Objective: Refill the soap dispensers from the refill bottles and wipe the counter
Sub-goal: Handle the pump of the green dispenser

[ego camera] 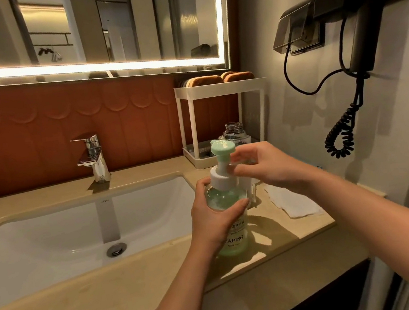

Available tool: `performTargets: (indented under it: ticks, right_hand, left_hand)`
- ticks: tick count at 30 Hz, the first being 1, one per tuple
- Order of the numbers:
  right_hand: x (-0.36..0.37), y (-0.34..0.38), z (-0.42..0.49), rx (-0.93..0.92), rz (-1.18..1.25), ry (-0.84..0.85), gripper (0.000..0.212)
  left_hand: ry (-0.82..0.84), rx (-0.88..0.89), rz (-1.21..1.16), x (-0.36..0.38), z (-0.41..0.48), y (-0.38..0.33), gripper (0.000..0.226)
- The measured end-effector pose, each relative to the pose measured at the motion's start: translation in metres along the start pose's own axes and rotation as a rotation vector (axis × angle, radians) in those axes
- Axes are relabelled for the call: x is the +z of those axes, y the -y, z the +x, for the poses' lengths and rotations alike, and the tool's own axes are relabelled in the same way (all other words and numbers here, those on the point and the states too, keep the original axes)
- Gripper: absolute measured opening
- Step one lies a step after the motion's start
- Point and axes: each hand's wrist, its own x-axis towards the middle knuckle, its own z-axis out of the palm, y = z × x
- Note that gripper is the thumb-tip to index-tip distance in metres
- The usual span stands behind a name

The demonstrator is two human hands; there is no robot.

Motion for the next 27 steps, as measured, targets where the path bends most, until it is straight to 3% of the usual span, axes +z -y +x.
performTargets:
  ticks: [3,6,8,11,16,20,24,27]
  right_hand:
    - [-0.005,0.001,0.01,0.052,0.076,0.129,0.069]
    - [-0.005,0.001,0.02,0.104,0.176,0.224,0.09]
    - [-0.001,0.0,0.026,0.113,0.258,0.266,0.083]
    - [0.011,-0.002,0.027,0.084,0.331,0.295,0.053]
    - [0.022,0.002,0.017,0.026,0.286,0.154,0.026]
    - [0.03,0.004,0.01,0.052,0.214,0.05,0.024]
    - [0.02,0.001,-0.003,0.124,0.375,0.101,0.031]
    - [0.011,-0.005,-0.014,0.062,0.206,0.145,0.032]
  left_hand:
    - [0.003,-0.005,0.002,-0.001,-0.001,-0.001,0.053]
    - [0.018,-0.015,0.016,0.0,0.0,-0.002,0.054]
    - [0.017,-0.017,0.022,0.0,0.0,-0.001,0.056]
    - [0.009,-0.022,0.025,0.0,0.0,-0.002,0.06]
    - [0.018,-0.041,0.027,0.0,0.002,-0.001,0.064]
    - [0.043,-0.033,0.02,-0.001,0.002,-0.001,0.063]
    - [0.05,-0.008,0.023,-0.002,0.001,-0.003,0.058]
    - [0.05,0.003,0.018,-0.003,0.001,-0.001,0.054]
